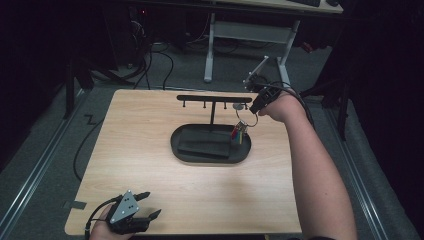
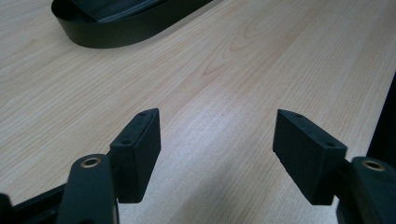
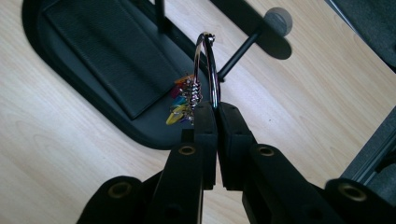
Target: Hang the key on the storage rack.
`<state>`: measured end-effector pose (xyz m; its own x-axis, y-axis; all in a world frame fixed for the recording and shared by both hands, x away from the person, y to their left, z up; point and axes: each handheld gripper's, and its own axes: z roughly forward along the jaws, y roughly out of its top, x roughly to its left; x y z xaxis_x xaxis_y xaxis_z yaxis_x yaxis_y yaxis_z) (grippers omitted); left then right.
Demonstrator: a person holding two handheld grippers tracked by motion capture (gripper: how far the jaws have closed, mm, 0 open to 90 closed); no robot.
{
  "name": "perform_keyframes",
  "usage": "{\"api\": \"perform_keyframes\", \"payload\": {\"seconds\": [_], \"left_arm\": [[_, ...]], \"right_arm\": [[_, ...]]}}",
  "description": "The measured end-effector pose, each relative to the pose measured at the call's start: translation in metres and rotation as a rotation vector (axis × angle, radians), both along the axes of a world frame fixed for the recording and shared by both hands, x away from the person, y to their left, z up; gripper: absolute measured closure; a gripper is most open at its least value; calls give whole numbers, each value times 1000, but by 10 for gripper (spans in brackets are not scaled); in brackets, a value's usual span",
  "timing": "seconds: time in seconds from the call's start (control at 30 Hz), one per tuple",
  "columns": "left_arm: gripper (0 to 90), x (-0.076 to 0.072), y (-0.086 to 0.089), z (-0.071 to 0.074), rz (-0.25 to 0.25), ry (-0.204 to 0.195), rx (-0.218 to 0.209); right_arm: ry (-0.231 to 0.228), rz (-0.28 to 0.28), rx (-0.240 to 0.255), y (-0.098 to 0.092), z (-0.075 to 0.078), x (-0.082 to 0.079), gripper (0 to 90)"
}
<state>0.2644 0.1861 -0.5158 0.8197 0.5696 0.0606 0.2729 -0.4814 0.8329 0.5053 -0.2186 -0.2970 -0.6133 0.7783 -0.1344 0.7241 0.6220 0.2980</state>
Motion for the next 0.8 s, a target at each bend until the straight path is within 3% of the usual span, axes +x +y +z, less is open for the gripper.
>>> {"api": "perform_keyframes", "payload": {"seconds": [0.2,0.43,0.6,0.8], "left_arm": [[334,-1,5,1,3,7,-14],[338,-5,7,-1,9,8,-7],[339,-8,12,3,28,13,-45],[337,-7,14,0,71,34,-13]], "right_arm": [[13,-45,31,-2,-4,12,877],[13,-49,12,-5,-13,17,875],[-7,-54,0,-3,-16,18,869],[-35,-67,-12,2,-14,18,792]]}}
